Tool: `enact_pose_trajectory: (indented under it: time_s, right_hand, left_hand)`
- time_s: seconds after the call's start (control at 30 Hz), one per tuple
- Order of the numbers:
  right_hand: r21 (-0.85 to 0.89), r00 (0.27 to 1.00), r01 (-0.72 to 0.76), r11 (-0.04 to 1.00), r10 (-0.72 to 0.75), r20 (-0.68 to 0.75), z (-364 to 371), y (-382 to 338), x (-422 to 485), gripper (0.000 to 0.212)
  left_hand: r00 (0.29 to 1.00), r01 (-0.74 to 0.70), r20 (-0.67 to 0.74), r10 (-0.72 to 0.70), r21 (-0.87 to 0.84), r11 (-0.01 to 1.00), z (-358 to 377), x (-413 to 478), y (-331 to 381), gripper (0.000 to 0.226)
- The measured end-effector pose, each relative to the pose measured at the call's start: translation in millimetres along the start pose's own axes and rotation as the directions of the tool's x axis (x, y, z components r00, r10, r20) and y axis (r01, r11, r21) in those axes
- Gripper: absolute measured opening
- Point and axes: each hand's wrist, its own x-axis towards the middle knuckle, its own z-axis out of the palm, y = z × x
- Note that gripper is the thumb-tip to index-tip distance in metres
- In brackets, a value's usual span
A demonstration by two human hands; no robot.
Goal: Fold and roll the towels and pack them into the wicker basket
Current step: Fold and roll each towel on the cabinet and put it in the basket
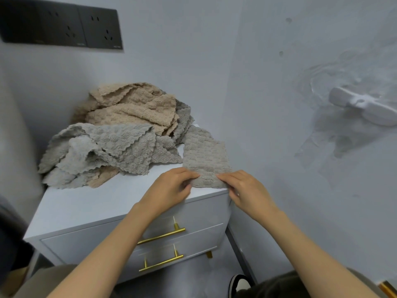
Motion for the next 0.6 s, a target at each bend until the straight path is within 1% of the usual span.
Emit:
enact_pose_trajectory:
  time_s: [0.13,0.23,0.3,0.37,0.47,0.57,0.6]
  right_hand:
    - [0.053,0.996,-0.092,0.994,0.091,0.011,-1,2,0,0.043]
    - [0.196,0.978,-0.209,0.958,0.201,0.056,-1,3,1,0.038]
    - [0.304,0.950,-0.312,0.900,0.292,0.109,-2,6,2,0.032]
    - [0.392,0.920,-0.393,0.832,0.360,0.157,-5,8,4,0.027]
    - [0.504,0.887,-0.455,0.734,0.425,0.181,-11,6,7,0.017]
    - [0.587,0.828,-0.542,0.601,0.502,0.250,-15,4,9,0.008]
    - [0.600,0.805,-0.571,0.561,0.525,0.276,-16,4,10,0.007]
  left_hand:
    - [0.996,0.088,0.006,-0.087,-0.076,0.993,2,2,-2,0.036]
    - [0.981,0.191,0.003,-0.194,-0.177,0.965,0,5,0,0.033]
    - [0.962,0.266,0.013,-0.271,-0.246,0.932,-3,6,1,0.031]
    - [0.947,0.315,0.027,-0.320,-0.277,0.908,-5,8,2,0.028]
    - [0.922,0.380,0.051,-0.384,-0.313,0.871,-7,9,0,0.022]
    - [0.897,0.436,0.081,-0.435,-0.324,0.839,-7,11,-3,0.012]
    - [0.889,0.453,0.084,-0.450,-0.306,0.837,-6,11,-3,0.015]
